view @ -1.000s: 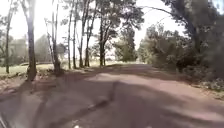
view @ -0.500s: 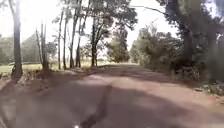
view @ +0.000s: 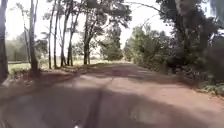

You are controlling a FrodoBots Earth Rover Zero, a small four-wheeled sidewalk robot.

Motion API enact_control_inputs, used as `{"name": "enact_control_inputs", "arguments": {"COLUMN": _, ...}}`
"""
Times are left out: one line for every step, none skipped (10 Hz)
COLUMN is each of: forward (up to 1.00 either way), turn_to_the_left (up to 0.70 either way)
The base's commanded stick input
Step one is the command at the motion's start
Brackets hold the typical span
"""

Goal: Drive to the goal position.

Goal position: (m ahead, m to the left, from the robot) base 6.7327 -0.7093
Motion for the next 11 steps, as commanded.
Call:
{"name": "enact_control_inputs", "arguments": {"forward": 1.0, "turn_to_the_left": -0.19}}
{"name": "enact_control_inputs", "arguments": {"forward": 1.0, "turn_to_the_left": -0.19}}
{"name": "enact_control_inputs", "arguments": {"forward": 1.0, "turn_to_the_left": -0.19}}
{"name": "enact_control_inputs", "arguments": {"forward": 1.0, "turn_to_the_left": -0.19}}
{"name": "enact_control_inputs", "arguments": {"forward": 1.0, "turn_to_the_left": -0.19}}
{"name": "enact_control_inputs", "arguments": {"forward": 1.0, "turn_to_the_left": -0.19}}
{"name": "enact_control_inputs", "arguments": {"forward": 1.0, "turn_to_the_left": -0.19}}
{"name": "enact_control_inputs", "arguments": {"forward": 1.0, "turn_to_the_left": -0.18}}
{"name": "enact_control_inputs", "arguments": {"forward": 1.0, "turn_to_the_left": -0.18}}
{"name": "enact_control_inputs", "arguments": {"forward": 1.0, "turn_to_the_left": -0.18}}
{"name": "enact_control_inputs", "arguments": {"forward": 1.0, "turn_to_the_left": -0.18}}
